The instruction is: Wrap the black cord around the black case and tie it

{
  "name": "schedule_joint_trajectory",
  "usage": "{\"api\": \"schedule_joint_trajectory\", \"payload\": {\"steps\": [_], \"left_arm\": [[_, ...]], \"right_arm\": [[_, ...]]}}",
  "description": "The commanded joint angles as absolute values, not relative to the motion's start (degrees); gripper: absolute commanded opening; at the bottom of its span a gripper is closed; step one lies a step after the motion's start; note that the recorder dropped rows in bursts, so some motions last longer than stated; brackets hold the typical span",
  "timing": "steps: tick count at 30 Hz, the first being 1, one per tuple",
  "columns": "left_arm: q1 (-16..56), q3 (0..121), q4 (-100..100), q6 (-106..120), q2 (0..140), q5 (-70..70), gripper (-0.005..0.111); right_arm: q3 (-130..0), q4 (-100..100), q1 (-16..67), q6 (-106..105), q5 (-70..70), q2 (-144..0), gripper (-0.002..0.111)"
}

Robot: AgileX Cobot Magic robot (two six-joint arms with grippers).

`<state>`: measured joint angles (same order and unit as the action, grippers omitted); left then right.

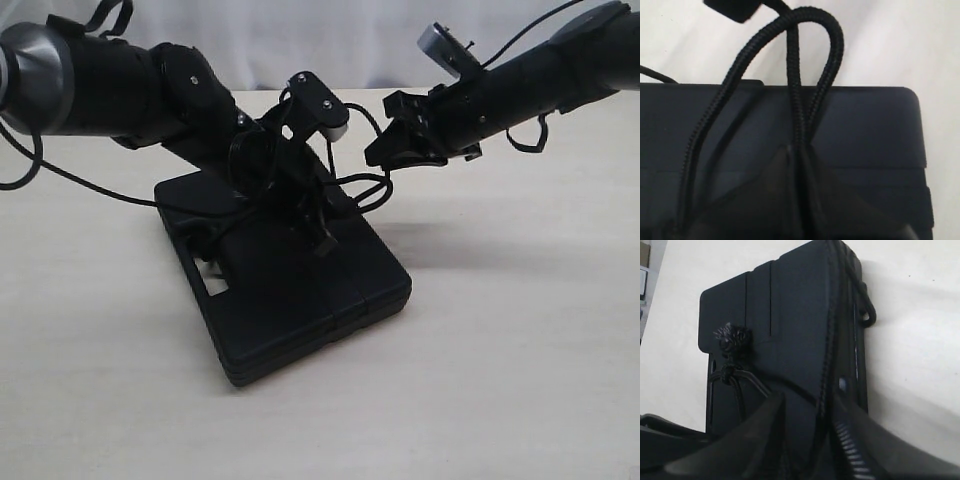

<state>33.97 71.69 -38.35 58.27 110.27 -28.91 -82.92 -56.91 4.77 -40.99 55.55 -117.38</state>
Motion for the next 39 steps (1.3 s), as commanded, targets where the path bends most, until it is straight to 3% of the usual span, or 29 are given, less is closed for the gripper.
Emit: {"api": "schedule_joint_trajectory", "payload": {"steps": [1, 7, 9, 14, 17, 39], "left_arm": [[34.1, 72.1, -36.2, 58.2, 109.7, -31.1, 0.000], [34.1, 72.1, -36.8, 58.2, 109.7, -31.4, 0.003], [34.1, 72.1, -36.7, 58.2, 109.7, -32.1, 0.011], [34.1, 72.2, -36.7, 58.2, 109.7, -32.3, 0.037], [34.1, 72.2, -36.7, 58.2, 109.7, -33.3, 0.045], [34.1, 76.4, -28.5, 59.0, 110.6, -37.8, 0.047]], "right_arm": [[-83.3, -57.6, 4.8, -41.8, 56.4, -117.2, 0.035], [-83.3, -57.6, 4.8, -41.3, 57.0, -117.2, 0.035], [-83.3, -57.6, 4.8, -41.3, 57.0, -117.2, 0.031], [-83.3, -56.9, 4.8, -41.3, 57.2, -117.2, 0.004], [-83.3, -56.7, 4.8, -41.1, 57.2, -117.2, 0.004], [-78.3, -62.3, 4.8, -41.2, 59.9, -117.2, 0.004]]}}
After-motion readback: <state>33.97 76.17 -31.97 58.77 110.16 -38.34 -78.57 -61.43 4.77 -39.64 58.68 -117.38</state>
